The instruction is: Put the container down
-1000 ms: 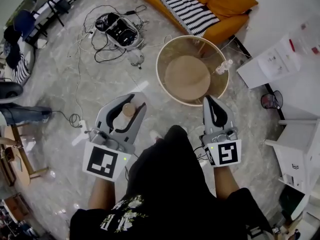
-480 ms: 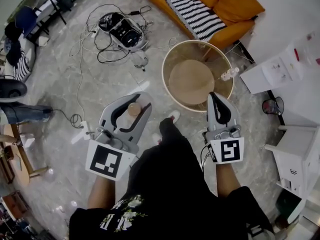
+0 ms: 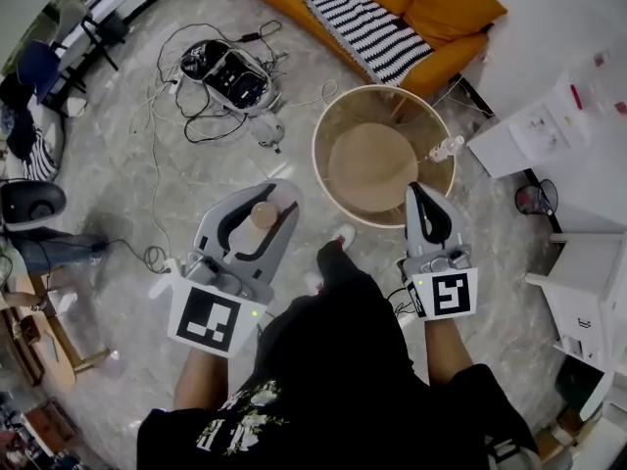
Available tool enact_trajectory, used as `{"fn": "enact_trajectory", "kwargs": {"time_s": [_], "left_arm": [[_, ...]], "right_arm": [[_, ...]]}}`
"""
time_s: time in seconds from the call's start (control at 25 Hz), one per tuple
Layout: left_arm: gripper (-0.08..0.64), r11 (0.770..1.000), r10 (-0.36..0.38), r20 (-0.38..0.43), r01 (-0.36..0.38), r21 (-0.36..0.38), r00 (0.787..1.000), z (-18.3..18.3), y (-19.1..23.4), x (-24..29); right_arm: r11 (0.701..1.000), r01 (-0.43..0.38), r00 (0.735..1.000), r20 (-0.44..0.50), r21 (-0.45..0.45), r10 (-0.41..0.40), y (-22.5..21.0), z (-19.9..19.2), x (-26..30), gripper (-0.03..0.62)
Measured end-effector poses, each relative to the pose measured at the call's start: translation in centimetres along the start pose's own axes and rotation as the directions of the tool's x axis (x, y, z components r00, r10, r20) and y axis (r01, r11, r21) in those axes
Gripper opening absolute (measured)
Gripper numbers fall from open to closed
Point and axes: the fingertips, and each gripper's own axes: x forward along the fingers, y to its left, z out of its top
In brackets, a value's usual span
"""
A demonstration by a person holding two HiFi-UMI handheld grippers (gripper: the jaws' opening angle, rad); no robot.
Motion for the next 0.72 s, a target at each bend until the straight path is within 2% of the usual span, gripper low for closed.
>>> {"fn": "enact_trajectory", "kwargs": {"time_s": [0.28, 0.72], "left_arm": [[0.132, 0.999, -0.052, -0.004, 0.052, 0.016, 0.999, 1.3, 2.2, 5.6], [0.132, 0.987, -0.153, 0.005, 0.152, 0.055, 0.988, 5.1, 2.6, 17.0]], "right_arm": [[0.998, 0.064, 0.998, -0.016, 0.009, -0.064, -4.1, -0.7, 2.9, -0.005], [0.975, 0.222, 0.975, -0.008, 0.016, -0.221, -15.0, -1.7, 4.0, -0.005]]}}
